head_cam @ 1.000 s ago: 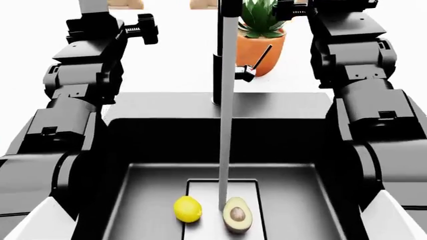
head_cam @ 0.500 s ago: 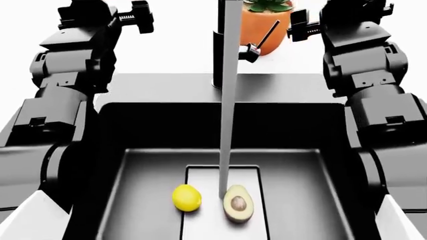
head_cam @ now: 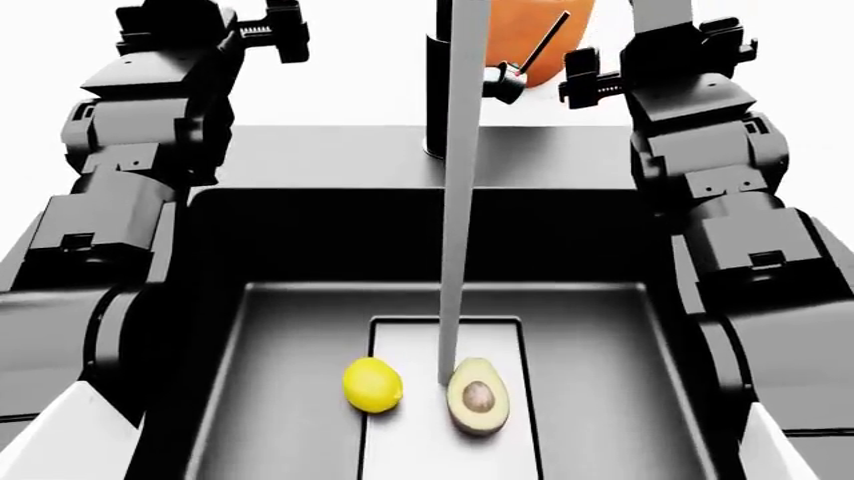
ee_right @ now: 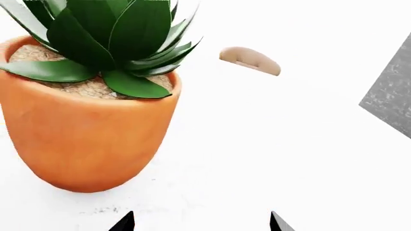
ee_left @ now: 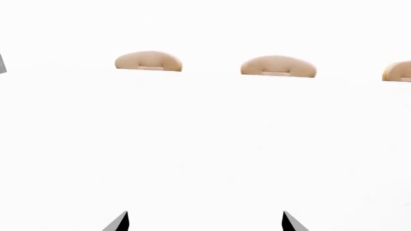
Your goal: Pick up the fruits and vegetables and place them in the sink. Turn on the sink faucet to wash them. Then turn the sink off and put them in the tray.
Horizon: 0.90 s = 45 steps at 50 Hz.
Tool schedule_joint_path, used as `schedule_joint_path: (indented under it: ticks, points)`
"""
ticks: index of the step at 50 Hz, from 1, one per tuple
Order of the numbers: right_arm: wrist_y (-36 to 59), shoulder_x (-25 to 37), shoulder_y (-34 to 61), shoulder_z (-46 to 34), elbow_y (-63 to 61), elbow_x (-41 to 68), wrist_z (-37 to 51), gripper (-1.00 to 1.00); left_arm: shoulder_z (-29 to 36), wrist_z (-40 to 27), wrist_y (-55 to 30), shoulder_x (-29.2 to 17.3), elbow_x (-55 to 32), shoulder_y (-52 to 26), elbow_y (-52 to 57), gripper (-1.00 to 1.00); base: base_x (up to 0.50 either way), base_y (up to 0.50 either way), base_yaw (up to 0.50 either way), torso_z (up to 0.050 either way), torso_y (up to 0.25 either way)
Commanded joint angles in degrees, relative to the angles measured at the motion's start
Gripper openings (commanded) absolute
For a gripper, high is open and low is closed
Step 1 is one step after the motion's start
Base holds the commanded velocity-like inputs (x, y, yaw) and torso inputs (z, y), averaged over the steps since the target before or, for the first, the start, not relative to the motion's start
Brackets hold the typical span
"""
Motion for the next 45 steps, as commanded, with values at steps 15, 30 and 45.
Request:
schedule_joint_path:
  ticks: [15, 30, 45]
  points:
    - [-4.8, -4.1, -2.0, 5.9, 0.0, 1.2, -5.1, 1.0, -0.2, 1.7, 1.1, 0.2, -0.2, 0.5, 0.0, 1.0, 0.0, 0.0, 0.0, 0.0, 0.0]
    - [-9.7, -5.6, -2.9, 10.2, 0.0, 0.8, -13.6, 1.0, -0.6, 1.9, 1.3, 0.2, -0.2, 0.9, 0.0, 1.0, 0.0, 0.0, 0.0, 0.0, 0.0]
    - [-11.5, -5.9, -3.1, 10.6, 0.0, 0.3, -15.5, 1.0, -0.8, 1.7, 1.3, 0.1, -0.1, 1.1, 0.0, 1.0, 0.0, 0.0, 0.0, 0.0, 0.0]
